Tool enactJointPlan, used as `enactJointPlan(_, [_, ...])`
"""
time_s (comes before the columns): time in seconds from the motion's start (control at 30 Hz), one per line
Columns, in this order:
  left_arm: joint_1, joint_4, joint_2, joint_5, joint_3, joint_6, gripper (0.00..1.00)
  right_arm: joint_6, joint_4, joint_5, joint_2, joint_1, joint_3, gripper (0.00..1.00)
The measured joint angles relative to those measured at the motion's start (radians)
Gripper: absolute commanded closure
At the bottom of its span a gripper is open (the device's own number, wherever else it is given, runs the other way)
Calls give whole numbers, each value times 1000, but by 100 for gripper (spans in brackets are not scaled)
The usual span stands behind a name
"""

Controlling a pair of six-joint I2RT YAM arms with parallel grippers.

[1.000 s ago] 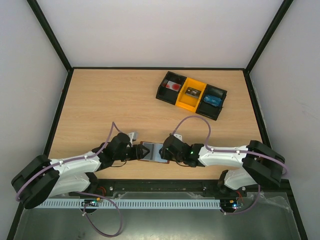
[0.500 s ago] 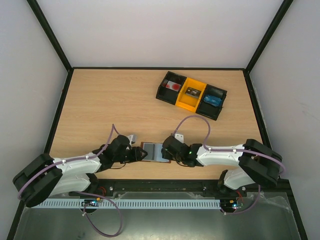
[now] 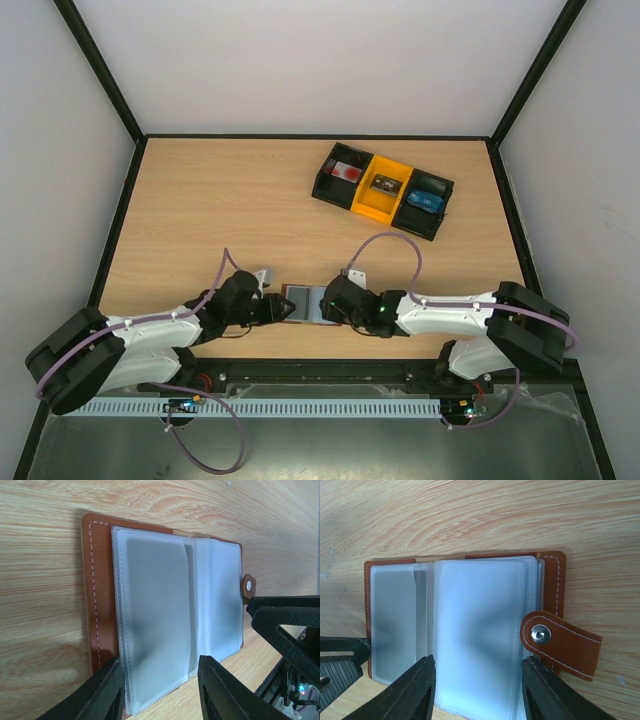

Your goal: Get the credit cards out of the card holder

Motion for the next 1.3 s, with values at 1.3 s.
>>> enactJointPlan(1.3, [0, 17, -5, 11, -15, -13, 66, 22, 146, 43, 86, 34, 11, 84])
